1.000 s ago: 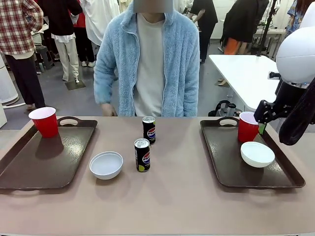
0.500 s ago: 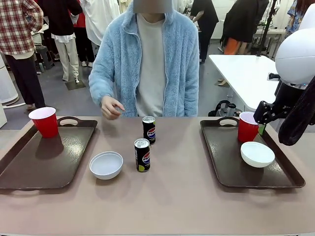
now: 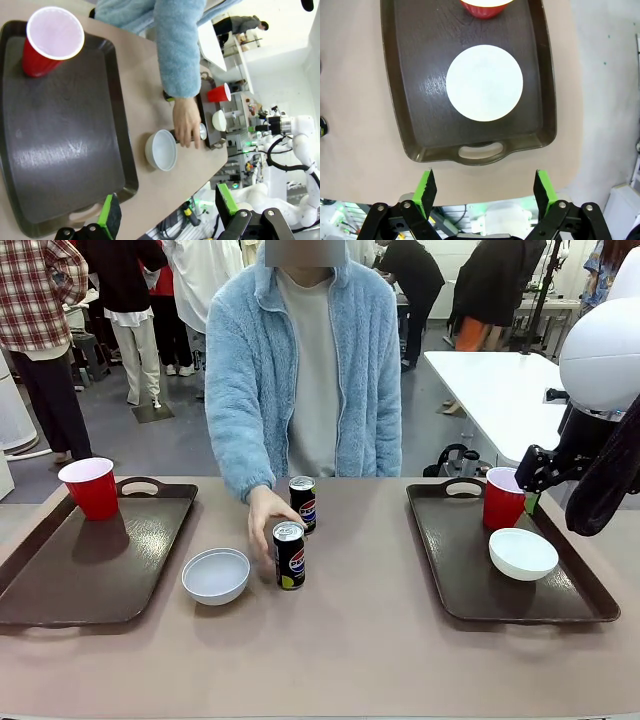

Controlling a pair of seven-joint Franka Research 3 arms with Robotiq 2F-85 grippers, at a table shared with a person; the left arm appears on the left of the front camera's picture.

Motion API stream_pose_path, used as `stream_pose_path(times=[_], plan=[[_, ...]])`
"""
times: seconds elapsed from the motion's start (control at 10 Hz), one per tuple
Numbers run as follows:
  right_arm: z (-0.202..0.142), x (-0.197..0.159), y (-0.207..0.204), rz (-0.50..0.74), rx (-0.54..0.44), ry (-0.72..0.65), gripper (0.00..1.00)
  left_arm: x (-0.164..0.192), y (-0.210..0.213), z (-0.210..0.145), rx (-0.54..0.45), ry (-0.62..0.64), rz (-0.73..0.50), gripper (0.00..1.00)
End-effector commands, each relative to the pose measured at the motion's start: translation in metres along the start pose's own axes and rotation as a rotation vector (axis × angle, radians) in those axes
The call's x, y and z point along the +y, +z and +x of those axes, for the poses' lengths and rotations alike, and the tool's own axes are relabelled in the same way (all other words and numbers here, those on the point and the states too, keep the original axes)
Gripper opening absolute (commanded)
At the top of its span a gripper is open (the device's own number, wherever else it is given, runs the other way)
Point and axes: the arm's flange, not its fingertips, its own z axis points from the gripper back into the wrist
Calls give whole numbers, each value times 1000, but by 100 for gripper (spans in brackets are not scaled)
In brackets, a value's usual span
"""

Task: Prepare tableware on both trays.
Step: Pick up a Picnic Bowl from the table and place it on a Handle tray.

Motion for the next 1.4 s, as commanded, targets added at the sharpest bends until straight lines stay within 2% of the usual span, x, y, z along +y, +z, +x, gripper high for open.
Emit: stream_pose_path(times=[0.0, 0.1, 0.3, 0.5, 0.6, 0.7, 0.8, 1.0, 1.2, 1.3], plan=[[0, 0, 0, 0, 0, 0, 100, 0, 0, 0, 0, 0, 0, 100], [-7, -3, 6, 126, 54, 6, 100, -8, 0, 9, 9, 16, 95, 100], [-35, -32, 27, 286, 65, 16, 100, -44, -7, 16, 66, -46, 312, 100], [-57, -95, 50, 449, 74, -35, 100, -99, -27, 23, 132, -128, 544, 100], [-58, -125, 52, 522, 87, -47, 100, -119, -39, 27, 144, -163, 610, 100], [-47, -155, 42, 584, 81, -77, 100, -135, -56, 26, 165, -203, 643, 100], [-28, -187, 20, 663, 120, -137, 100, -147, -78, 23, 186, -228, 683, 100], [-2, -232, -19, 800, 192, -150, 100, -157, -117, 19, 214, -241, 769, 100], [21, -254, -43, 967, 260, -127, 100, -167, -158, 6, 214, -281, 864, 100], [30, -256, -52, 1006, 278, -115, 100, -169, -171, 0, 211, -295, 881, 100]])
